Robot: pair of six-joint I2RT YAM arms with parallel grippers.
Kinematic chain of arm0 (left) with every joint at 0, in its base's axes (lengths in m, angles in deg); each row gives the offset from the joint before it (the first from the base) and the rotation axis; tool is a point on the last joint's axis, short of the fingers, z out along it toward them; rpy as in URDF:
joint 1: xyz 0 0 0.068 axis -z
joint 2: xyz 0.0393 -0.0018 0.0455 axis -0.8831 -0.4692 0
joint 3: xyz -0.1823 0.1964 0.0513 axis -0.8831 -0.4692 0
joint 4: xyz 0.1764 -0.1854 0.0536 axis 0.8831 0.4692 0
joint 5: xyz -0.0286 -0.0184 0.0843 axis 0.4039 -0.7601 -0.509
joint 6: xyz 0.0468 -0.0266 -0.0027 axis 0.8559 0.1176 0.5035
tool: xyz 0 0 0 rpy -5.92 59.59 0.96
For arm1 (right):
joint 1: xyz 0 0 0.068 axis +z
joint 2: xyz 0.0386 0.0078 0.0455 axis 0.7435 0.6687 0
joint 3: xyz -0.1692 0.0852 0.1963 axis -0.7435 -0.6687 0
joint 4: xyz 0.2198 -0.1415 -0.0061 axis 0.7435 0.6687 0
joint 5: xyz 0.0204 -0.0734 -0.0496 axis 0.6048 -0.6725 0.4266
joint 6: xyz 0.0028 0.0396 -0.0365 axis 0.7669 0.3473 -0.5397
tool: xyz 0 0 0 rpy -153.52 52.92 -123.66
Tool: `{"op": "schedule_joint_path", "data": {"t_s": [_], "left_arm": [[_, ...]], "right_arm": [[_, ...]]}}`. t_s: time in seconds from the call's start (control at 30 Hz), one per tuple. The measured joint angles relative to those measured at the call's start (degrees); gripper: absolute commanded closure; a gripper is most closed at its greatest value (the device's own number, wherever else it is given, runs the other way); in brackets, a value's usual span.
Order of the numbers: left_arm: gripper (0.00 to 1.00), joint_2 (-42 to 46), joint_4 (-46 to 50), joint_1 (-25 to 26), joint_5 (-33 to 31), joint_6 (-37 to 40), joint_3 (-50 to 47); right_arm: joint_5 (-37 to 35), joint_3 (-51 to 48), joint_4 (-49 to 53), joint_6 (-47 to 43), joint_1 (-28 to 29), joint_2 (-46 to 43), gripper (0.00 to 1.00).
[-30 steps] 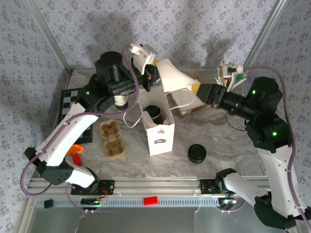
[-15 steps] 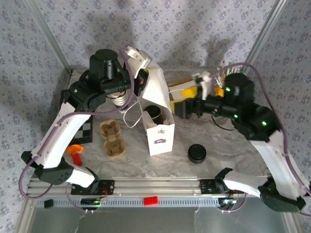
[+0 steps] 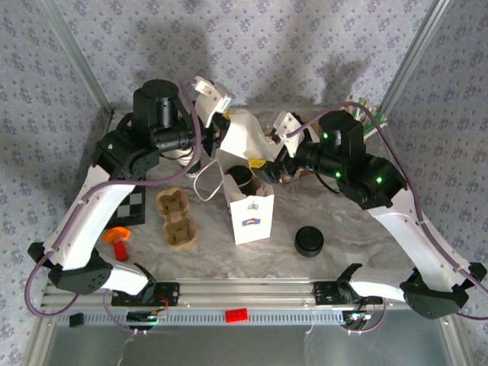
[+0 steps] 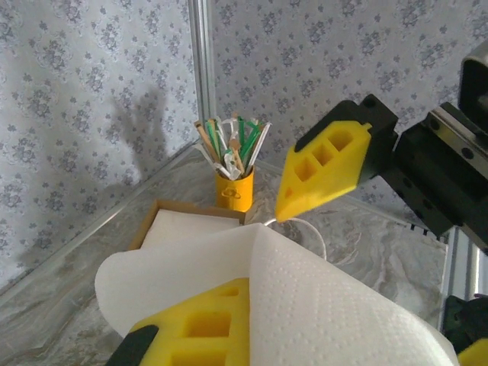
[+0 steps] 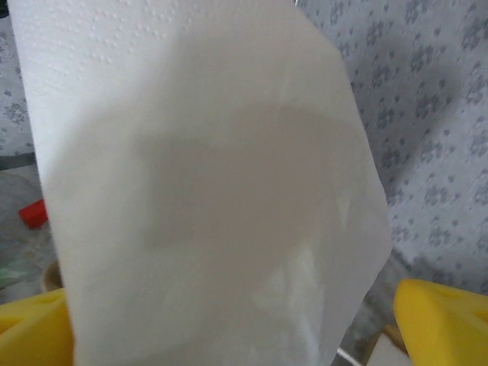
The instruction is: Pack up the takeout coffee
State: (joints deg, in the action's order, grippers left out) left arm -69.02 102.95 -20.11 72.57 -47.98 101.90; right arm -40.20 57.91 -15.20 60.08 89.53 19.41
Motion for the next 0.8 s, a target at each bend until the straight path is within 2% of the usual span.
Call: {"op": "schedule_joint_path", "data": {"t_s": [0.3,0.43,0.53,0.7,0.73,0.8], "left_arm": [[1.0,0.2,0.8,2.5,0.9,-0.5,0.3],[1.0,0.7,1.5,3.9,1.9,-0.5,0.3],[1.0,1.0,1.5,4.4,2.5,-0.4,0.3],[1.0,1.1,1.5,4.6,3.3,-0.3,0.3],[1.0,1.1,1.5,4.6,3.3,-0.3,0.3],[1.0,1.1,1.5,4.6,3.0,-0.3,0.3]], "right_arm": [[2.8,2.7,-3.1,-5.0,-1.4,3.7,0.0],[6.1,4.4,-2.8,-5.8,-2.4,4.9,0.01],[8.6,6.2,-2.9,-6.8,-2.8,6.0,0.1],[12.0,6.6,-2.4,-7.6,-2.8,6.3,0.3],[12.4,6.6,-2.3,-7.5,-3.0,6.3,0.36],[13.3,6.6,-2.0,-7.1,-3.4,6.3,0.56]]}}
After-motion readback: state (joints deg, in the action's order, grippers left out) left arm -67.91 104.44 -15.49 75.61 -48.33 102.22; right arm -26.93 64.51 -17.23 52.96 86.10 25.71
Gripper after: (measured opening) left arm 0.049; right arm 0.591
